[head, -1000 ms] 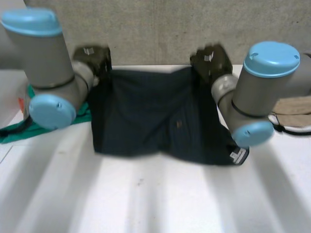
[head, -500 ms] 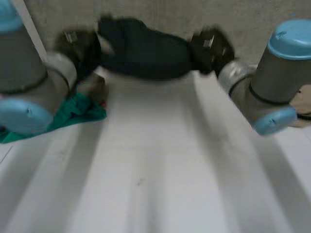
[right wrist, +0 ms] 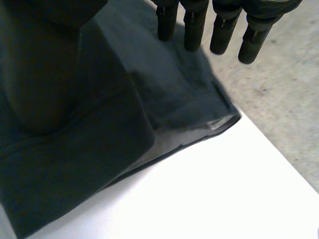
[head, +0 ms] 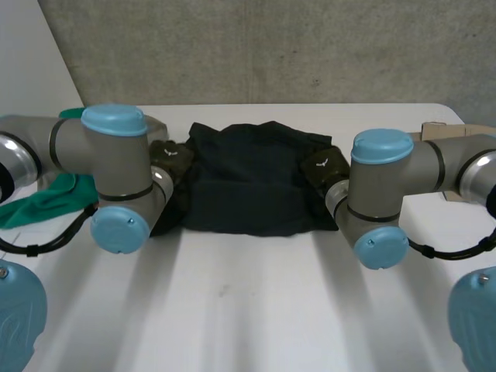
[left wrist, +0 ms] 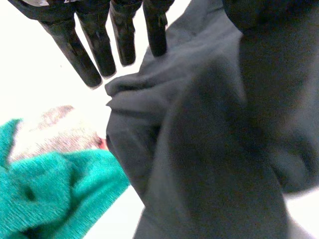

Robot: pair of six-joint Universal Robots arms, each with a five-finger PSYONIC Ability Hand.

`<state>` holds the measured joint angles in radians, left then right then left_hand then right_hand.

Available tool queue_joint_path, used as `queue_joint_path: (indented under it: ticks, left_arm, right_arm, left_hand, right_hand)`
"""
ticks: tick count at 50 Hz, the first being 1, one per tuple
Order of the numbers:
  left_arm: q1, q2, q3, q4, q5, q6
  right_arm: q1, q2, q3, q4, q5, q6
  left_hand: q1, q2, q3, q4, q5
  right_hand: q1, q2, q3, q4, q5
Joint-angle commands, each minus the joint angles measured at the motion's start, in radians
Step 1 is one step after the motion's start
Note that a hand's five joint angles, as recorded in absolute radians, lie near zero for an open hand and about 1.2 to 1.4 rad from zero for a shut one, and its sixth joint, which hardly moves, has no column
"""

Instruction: Fold the laundry.

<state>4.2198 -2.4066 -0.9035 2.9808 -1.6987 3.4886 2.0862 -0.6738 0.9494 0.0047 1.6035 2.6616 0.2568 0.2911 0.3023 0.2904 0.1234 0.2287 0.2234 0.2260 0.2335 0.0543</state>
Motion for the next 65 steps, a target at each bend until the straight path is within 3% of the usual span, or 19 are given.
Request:
queue_joint_path:
  ticks: [1, 10, 15, 22, 32, 41, 46, 47, 54, 57, 65]
  left_arm:
    - [0.000, 0.116, -0.064, 0.015, -0.026, 0.033]
    - [0.017, 0.386, -0.368, 0.044, 0.040, 0.115]
    - [0.034, 0.498, -0.553, 0.027, 0.108, 0.150]
    - [0.057, 0.552, -0.689, -0.045, 0.171, 0.126]
    - [0.077, 0.578, -0.756, -0.109, 0.243, 0.104]
    - [0.106, 0.494, -0.756, -0.115, 0.240, 0.110]
    - [0.123, 0.396, -0.683, -0.008, 0.228, 0.124]
    - [0.121, 0.383, -0.667, 0.016, 0.225, 0.127]
    - [0.092, 0.236, -0.494, 0.185, 0.094, 0.158]
    - [0.082, 0.186, -0.421, 0.182, 0.039, 0.182]
    - [0.062, 0.075, -0.278, 0.161, 0.002, 0.247]
  right_arm:
    - [-0.008, -0.171, 0.150, -0.015, -0.003, 0.031]
    - [-0.041, -0.391, 0.376, 0.038, -0.045, -0.032]
    - [-0.077, -0.487, 0.506, 0.058, -0.135, -0.060]
    - [-0.090, -0.555, 0.643, 0.086, -0.252, -0.075]
    - [-0.103, -0.618, 0.762, 0.098, -0.287, -0.100]
    - [-0.090, -0.535, 0.786, 0.072, -0.316, -0.141]
    - [-0.078, -0.445, 0.741, -0.058, -0.303, -0.152]
    - [-0.075, -0.437, 0.735, -0.086, -0.298, -0.151]
    - [-0.060, -0.357, 0.675, -0.301, -0.231, -0.157]
    - [-0.052, -0.316, 0.642, -0.328, -0.211, -0.163]
    - [-0.035, -0.216, 0.546, -0.414, -0.160, -0.166]
  left_hand:
    - [-0.082, -0.117, -0.128, -0.116, -0.123]
    - [-0.061, -0.096, -0.107, -0.095, -0.102]
    - [0.235, 0.201, 0.189, 0.201, 0.194]
    - [0.531, 0.497, 0.486, 0.498, 0.490]
    - [0.682, 0.648, 0.636, 0.648, 0.641]
    - [0.388, 0.354, 0.343, 0.355, 0.347]
    - [0.180, 0.146, 0.134, 0.146, 0.139]
    - [0.177, 0.143, 0.131, 0.143, 0.136]
    - [0.033, -0.001, -0.012, -0.001, -0.008]
    - [0.033, -0.001, -0.012, -0.001, -0.008]
    - [0.086, 0.051, 0.040, 0.052, 0.045]
  right_hand:
    - [-0.054, -0.049, -0.051, -0.059, -0.054]
    - [0.107, 0.112, 0.109, 0.102, 0.107]
    - [0.359, 0.364, 0.362, 0.354, 0.359]
    - [0.665, 0.670, 0.667, 0.660, 0.664]
    - [0.891, 0.896, 0.894, 0.886, 0.891]
    - [0.803, 0.809, 0.806, 0.799, 0.803]
    - [0.247, 0.252, 0.250, 0.242, 0.247]
    - [0.225, 0.230, 0.228, 0.220, 0.225]
    - [0.222, 0.227, 0.224, 0.217, 0.222]
    - [0.228, 0.233, 0.230, 0.223, 0.228]
    - [0.307, 0.312, 0.309, 0.302, 0.307]
